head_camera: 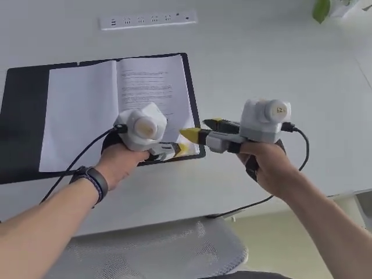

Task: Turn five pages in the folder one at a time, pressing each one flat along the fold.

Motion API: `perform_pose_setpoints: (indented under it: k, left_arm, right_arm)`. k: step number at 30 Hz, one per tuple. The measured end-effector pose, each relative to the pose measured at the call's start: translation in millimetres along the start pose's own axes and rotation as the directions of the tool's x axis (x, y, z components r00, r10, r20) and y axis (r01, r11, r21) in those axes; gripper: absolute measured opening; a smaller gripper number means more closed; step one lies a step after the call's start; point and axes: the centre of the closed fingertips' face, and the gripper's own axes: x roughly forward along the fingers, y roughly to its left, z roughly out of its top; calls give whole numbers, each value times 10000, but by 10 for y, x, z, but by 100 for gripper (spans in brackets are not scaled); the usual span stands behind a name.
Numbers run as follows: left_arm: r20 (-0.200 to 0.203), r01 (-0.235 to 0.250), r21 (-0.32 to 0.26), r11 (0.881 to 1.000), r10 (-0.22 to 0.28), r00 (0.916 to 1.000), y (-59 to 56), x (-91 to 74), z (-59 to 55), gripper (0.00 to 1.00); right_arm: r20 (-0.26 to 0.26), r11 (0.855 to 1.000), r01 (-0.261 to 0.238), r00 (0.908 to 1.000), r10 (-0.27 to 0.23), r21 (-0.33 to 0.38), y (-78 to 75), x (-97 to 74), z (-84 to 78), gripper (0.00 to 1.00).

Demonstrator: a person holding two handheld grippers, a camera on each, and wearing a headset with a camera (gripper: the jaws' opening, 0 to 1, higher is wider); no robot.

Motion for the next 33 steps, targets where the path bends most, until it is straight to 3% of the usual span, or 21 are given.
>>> perform_pose_setpoints:
  k: [9, 20, 33]
  left_arm:
    - [-13, -31, -12, 10000, 31, 10000, -1, 4, 1, 55]
    - [-6, -55, -72, 10000, 55, 10000, 36, 40, -22, 55]
    - [-22, -42, -112, 9999, 42, 10000, 54, 55, -33, 55]
  right_arm:
    - [16, 9968, -158, 9999, 157, 787, -98, 227, 82, 45]
    - [-186, 9893, -189, 9996, 218, 1446, -155, 359, -15, 39]
    - [-103, 9797, 156, 9999, -138, 1999, -260, 383, -111, 8]
